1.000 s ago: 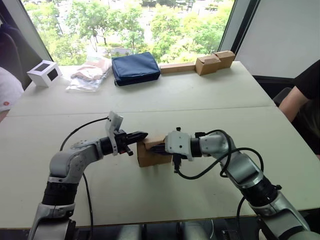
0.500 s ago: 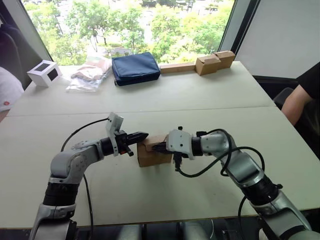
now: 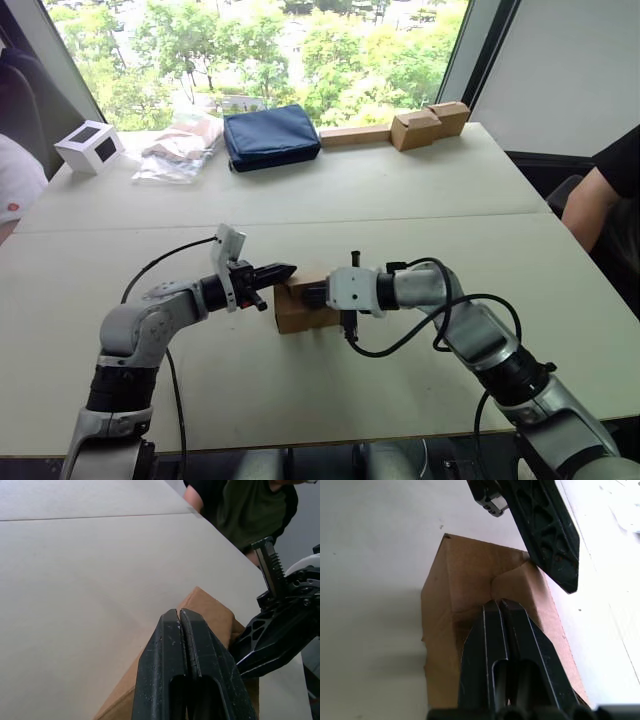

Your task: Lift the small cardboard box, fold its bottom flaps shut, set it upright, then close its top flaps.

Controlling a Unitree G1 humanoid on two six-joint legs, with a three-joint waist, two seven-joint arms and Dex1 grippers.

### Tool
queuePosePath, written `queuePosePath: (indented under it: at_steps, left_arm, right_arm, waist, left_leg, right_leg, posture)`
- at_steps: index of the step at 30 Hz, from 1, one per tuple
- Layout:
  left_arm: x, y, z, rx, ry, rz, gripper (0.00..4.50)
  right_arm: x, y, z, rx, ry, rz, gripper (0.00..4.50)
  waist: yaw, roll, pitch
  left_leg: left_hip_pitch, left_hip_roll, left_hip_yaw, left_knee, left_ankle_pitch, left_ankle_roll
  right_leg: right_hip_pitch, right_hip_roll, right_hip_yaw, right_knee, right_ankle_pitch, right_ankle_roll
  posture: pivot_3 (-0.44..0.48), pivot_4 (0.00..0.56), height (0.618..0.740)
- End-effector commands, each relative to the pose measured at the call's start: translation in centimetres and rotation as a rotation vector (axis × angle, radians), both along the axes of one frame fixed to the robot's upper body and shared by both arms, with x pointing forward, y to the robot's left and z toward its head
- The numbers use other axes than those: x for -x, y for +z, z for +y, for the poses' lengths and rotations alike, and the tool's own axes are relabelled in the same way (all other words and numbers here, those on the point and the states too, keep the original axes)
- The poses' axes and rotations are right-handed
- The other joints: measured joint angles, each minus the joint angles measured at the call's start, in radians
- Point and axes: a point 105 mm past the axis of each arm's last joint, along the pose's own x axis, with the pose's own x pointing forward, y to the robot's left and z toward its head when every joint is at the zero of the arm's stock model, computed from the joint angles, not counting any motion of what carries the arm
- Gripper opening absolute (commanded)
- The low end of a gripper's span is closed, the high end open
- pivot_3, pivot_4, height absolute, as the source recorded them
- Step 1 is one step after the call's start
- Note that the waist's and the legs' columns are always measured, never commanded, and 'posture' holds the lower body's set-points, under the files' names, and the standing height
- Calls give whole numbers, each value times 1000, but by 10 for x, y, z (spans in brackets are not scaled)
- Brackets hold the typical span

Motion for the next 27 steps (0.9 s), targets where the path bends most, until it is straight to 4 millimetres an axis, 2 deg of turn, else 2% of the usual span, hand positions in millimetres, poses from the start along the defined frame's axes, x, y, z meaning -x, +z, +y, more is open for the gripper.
queuePosePath:
  at_steps: [1, 5, 13, 19, 23, 27]
  left_arm:
    - [4, 5, -3, 3, -21, -24, 31]
    - [8, -2, -4, -61, -46, -36, 31]
    - [9, -13, -2, -196, -65, -95, 31]
    - [16, 0, -1, -204, -72, -147, 31]
    - [19, 17, -3, -179, -88, -178, 31]
    - [22, 23, -12, -212, -124, -212, 31]
  right_arm:
    - [-5, -1, -1, 23, -15, -32, 0]
    - [-2, 1, 0, 7, -7, -16, 0]
    - [6, 18, -4, -92, 0, 54, 0]
    - [14, 33, -11, -215, -30, 141, 0]
    - [5, 30, -16, -215, -82, 126, 0]
    - [1, 28, -13, -244, -91, 122, 0]
  waist:
    - [1, 0, 0]
    - [0, 0, 0]
    - [1, 0, 0]
    - [0, 0, 0]
    - [0, 0, 0]
    - [0, 0, 0]
  left_leg:
    - [0, 0, 0, 0, 0, 0]
    - [0, 0, 0, 0, 0, 0]
    - [0, 0, 0, 0, 0, 0]
    - [0, 0, 0, -2, 0, 0]
    - [0, 0, 0, -2, 0, 0]
    - [0, 0, 0, -3, 0, 0]
  right_leg:
    - [0, 0, 0, 0, 0, 0]
    - [0, 0, 0, 0, 0, 0]
    - [0, 0, 0, 0, 0, 0]
    - [0, -1, 1, -1, 0, 0]
    - [0, -1, 1, -1, 0, 0]
    - [0, -1, 1, -1, 0, 0]
  posture:
    - [0, 150, 737]
    - [0, 150, 737]
    - [0, 150, 737]
    - [0, 150, 737]
    - [0, 150, 737]
    - [0, 150, 737]
